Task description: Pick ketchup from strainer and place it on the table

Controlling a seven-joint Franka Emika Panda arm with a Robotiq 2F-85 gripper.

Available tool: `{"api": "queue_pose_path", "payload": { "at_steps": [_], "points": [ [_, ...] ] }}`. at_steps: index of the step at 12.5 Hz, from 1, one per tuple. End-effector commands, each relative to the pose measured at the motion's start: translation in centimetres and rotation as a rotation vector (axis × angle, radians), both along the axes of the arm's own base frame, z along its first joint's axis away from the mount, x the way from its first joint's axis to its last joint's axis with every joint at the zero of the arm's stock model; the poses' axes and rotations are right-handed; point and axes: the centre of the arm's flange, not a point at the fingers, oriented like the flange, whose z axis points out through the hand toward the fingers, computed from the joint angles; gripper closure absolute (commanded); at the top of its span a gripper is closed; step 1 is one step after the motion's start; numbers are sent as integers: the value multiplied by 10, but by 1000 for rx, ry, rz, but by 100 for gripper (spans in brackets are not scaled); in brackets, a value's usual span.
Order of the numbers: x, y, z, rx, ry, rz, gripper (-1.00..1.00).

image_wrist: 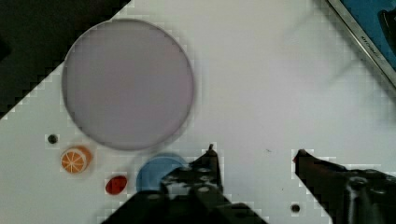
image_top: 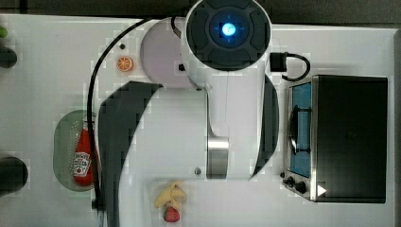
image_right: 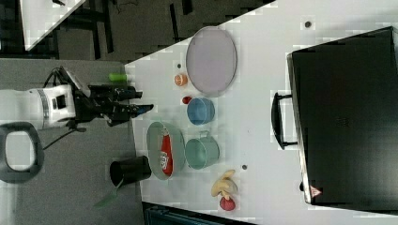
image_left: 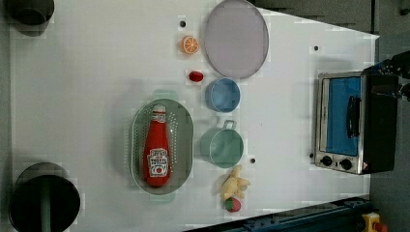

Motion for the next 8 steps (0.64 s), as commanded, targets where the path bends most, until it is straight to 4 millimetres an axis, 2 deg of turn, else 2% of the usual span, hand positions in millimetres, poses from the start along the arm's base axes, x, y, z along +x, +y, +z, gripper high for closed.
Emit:
{"api": "queue_pose_path", "payload": {
  "at_steps": [1,3,4,6,8],
  "points": [
    [-98,-32,10,24,21,-62,-59],
    [-96,-24,9,22,15,-46,-99],
    [-92,-12,7,17,9,-22,-100],
    [-84,30,-1,4,-5,57,-100],
    [-80,83,-13,-11,-6,159,-100]
  ]
}}
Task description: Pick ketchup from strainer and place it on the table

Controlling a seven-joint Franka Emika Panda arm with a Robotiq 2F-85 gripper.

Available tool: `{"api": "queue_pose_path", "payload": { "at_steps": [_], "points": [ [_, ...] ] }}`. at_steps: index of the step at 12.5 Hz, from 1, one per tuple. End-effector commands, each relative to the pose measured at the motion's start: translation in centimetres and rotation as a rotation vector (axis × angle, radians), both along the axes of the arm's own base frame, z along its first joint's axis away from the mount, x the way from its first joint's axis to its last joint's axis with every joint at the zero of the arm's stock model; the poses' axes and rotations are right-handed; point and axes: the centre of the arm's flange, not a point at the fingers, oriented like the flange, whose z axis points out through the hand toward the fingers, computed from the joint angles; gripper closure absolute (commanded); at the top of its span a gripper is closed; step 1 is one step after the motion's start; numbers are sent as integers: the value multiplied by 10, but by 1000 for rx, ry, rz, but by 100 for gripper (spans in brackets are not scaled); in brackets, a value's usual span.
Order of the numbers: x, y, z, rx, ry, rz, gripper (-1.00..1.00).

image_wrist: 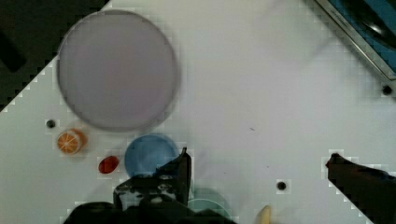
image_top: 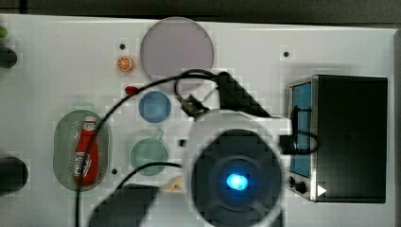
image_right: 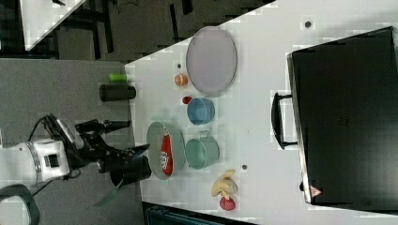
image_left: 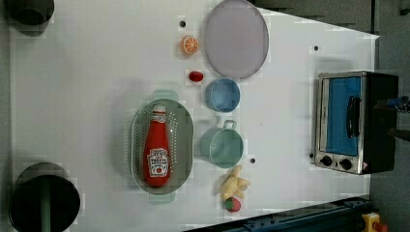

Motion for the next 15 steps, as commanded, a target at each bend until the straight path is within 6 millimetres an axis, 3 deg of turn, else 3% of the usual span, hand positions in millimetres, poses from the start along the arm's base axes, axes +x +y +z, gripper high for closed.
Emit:
{"api": "queue_pose_path", "payload": {
  "at_steps": [1,5,9,12,15],
  "points": [
    [12,108,-49,-26,77,232,-100],
    [-2,225,-78,-40,39,457,-100],
    [-21,308,-110,6,-7,623,-100],
    [-41,351,-154,53,51,720,-100],
    [-54,363,-203,43,105,741,-100]
  ]
}}
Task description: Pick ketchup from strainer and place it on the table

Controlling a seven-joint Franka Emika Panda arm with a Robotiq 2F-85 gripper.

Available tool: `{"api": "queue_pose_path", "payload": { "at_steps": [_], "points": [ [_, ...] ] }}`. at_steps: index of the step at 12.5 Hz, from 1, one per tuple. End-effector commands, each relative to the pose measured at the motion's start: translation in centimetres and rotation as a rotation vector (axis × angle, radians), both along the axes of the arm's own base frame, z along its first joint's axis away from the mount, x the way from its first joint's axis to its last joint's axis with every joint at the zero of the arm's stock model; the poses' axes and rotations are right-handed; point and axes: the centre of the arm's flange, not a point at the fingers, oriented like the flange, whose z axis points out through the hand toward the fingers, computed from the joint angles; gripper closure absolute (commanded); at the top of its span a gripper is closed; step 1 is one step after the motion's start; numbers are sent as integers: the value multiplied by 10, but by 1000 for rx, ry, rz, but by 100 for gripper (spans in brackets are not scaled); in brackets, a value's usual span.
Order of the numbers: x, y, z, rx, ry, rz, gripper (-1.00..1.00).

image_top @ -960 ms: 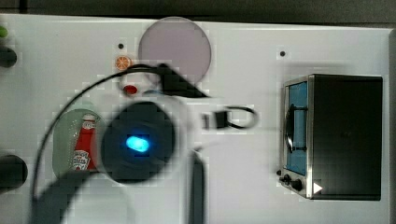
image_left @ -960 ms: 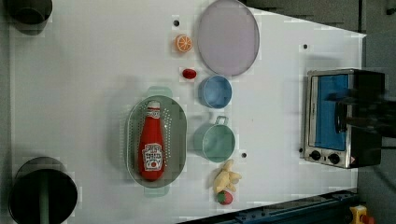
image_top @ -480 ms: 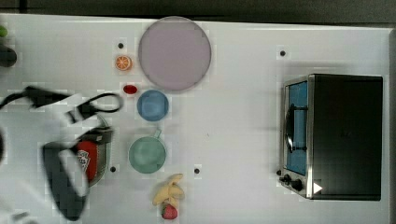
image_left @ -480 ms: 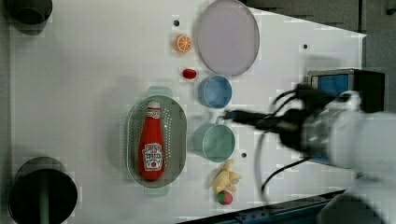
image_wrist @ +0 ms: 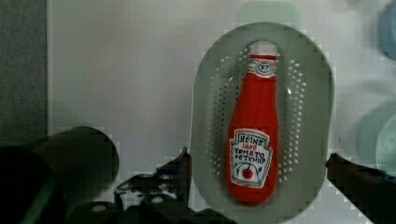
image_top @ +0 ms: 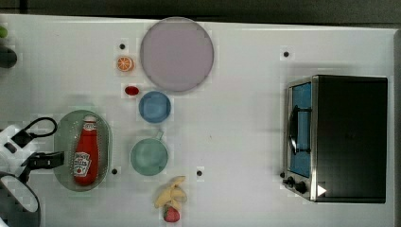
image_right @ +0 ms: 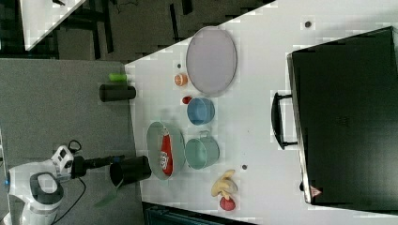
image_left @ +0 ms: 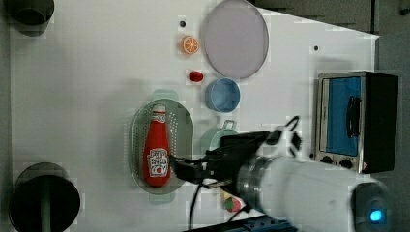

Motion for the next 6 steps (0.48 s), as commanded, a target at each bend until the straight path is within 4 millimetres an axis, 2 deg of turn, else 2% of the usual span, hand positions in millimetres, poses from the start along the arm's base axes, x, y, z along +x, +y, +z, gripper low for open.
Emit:
{"api": "queue_pose_path", "payload": {
  "at_steps": [1,6],
  "points": [
    [15,-26,-56,-34,47,-67,-100],
    [7,-18,-134,2,94,-81,-100]
  ]
}}
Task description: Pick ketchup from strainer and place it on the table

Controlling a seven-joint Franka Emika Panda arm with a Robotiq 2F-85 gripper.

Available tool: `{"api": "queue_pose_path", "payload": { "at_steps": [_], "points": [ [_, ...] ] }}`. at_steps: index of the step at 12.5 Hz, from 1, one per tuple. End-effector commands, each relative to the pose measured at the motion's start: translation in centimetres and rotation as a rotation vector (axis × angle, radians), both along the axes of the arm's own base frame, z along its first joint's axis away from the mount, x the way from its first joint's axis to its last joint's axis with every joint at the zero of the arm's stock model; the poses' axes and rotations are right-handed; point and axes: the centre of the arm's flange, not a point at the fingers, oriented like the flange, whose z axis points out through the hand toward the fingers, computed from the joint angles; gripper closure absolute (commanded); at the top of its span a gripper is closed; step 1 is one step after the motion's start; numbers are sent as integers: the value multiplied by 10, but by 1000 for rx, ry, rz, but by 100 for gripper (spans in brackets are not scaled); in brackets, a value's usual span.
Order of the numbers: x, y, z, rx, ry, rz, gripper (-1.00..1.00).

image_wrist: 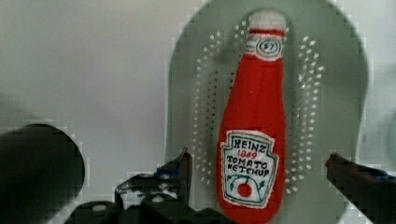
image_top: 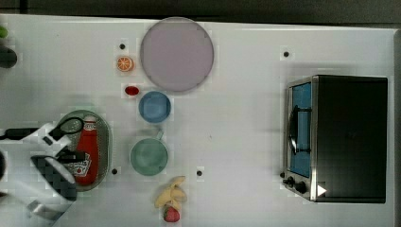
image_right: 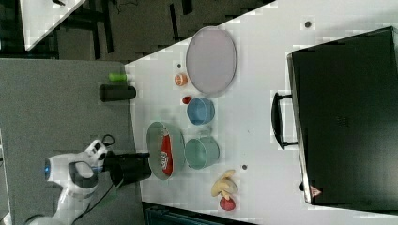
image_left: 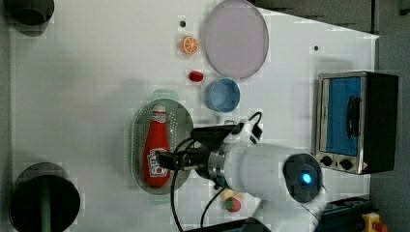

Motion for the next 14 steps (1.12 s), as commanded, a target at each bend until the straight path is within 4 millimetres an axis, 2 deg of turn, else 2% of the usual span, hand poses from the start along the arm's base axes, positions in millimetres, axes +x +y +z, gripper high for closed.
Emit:
{"api": "queue_pose_path", "payload": {
  "at_steps": [1,5,8,9,11,12,14],
  "points": [
    [0,-6,-38,0,31,-71,-100],
    [-7,-1,-87,10,83,-129,-100],
    [-7,-1,-113,16,76,-117,-100],
    [-7,-3,-121,6,77,-110,-91],
    [-10,-2,-129,5,86,-101,-43],
    [-7,-1,-126,17,76,-103,-20],
    [-6,2,-116,16,62,-98,-18]
  ]
}}
